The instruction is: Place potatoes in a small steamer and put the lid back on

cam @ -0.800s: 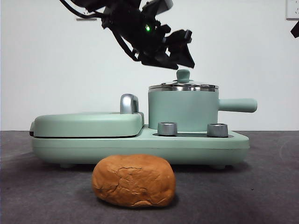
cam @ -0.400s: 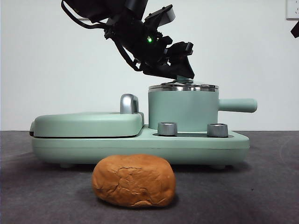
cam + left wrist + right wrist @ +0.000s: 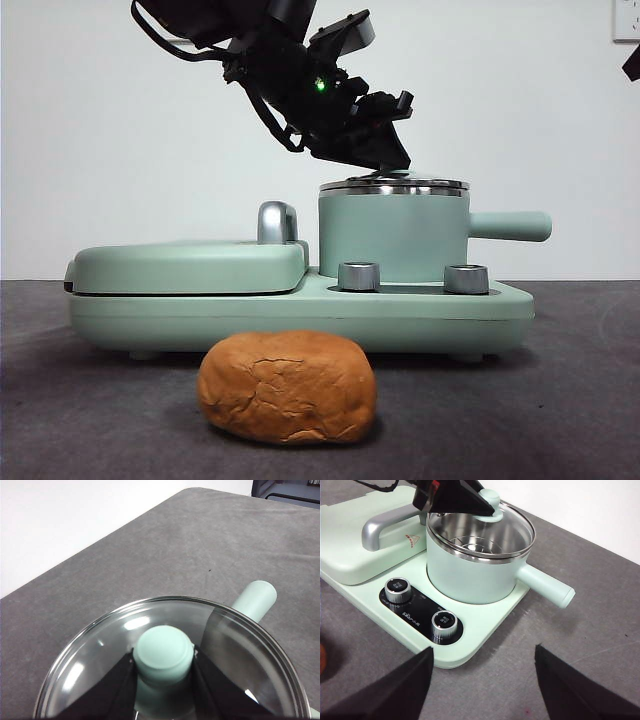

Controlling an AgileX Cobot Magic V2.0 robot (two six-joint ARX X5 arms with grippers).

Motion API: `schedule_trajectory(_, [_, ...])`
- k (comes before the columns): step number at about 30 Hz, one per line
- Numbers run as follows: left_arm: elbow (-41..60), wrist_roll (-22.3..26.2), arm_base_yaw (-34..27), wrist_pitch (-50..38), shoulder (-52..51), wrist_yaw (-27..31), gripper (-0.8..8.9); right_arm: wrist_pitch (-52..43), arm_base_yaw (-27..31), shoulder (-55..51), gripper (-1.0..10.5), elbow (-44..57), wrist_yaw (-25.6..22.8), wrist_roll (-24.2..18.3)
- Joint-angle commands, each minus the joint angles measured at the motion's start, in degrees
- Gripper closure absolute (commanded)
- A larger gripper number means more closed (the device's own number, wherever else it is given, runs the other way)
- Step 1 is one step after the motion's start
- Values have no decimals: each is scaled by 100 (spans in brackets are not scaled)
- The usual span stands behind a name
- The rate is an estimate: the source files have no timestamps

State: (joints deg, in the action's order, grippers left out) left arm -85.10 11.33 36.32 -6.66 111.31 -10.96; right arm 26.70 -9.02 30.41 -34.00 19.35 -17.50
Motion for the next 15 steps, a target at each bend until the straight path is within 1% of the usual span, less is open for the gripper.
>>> schedule_trajectory(1, [-162, -63, 42, -87, -17, 46, 807, -46, -28, 20, 626, -92, 13, 109])
schedule_trajectory(5, [-162, -214, 44, -24, -267, 66, 807, -48, -28, 22, 626, -92, 13, 212])
schedule_trajectory(11, [-162, -501, 42, 63, -686, 66, 807, -46, -28, 20, 626, -92, 15, 214])
schedule_trajectory(15, [-162, -614, 33, 466, -981, 76, 804, -46, -28, 20, 626, -92, 15, 212])
